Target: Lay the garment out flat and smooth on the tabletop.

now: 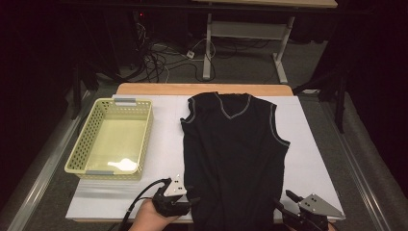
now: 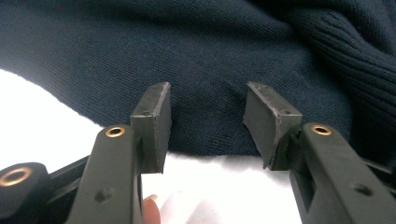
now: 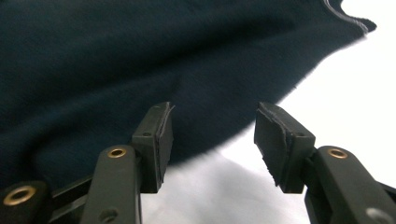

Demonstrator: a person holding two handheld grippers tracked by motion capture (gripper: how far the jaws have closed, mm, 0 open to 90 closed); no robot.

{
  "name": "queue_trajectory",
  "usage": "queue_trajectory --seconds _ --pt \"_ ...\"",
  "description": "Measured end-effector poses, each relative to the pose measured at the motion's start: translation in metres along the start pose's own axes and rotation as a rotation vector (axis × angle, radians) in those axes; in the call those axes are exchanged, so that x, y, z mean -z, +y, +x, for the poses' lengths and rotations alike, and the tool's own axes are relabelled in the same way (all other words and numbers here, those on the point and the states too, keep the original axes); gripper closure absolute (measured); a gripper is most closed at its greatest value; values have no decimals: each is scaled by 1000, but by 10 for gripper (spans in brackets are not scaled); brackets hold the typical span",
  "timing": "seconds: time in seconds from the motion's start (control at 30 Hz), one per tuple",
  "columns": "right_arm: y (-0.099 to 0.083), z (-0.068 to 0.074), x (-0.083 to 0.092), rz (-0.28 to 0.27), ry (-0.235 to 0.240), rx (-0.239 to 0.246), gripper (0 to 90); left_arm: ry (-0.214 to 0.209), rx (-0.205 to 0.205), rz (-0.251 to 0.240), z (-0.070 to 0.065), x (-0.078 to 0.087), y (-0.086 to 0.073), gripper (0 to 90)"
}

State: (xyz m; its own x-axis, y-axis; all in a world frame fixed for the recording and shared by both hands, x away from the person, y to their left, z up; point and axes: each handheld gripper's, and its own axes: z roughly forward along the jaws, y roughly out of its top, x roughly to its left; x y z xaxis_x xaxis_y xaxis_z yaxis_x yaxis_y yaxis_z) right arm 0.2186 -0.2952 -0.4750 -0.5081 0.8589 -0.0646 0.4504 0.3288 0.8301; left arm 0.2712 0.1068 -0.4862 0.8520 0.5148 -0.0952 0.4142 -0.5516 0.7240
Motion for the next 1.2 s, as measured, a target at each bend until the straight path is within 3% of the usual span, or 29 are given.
queue_trajectory --seconds 0.1,0.27,0.4,0.53,0.83,1.0,1.2 --pt "1 4 -3 9 4 -23 441 -20 17 0 3 0 1 500" --pt "-2 2 -15 61 15 -105 258 -30 22 1 4 0 1 500" --pt "-3 9 -20 83 -12 -53 215 -38 22 5 5 -1 2 501" --pt "-6 12 -18 58 31 -21 393 -51 45 4 8 -1 3 522" --pt "-4 19 -17 53 111 16 829 -47 40 5 8 -1 3 530" --pt "-3 19 -11 69 73 70 850 -56 47 7 9 -1 3 531" --pt "-14 -2 6 71 -5 29 849 -72 46 12 12 -3 6 542"
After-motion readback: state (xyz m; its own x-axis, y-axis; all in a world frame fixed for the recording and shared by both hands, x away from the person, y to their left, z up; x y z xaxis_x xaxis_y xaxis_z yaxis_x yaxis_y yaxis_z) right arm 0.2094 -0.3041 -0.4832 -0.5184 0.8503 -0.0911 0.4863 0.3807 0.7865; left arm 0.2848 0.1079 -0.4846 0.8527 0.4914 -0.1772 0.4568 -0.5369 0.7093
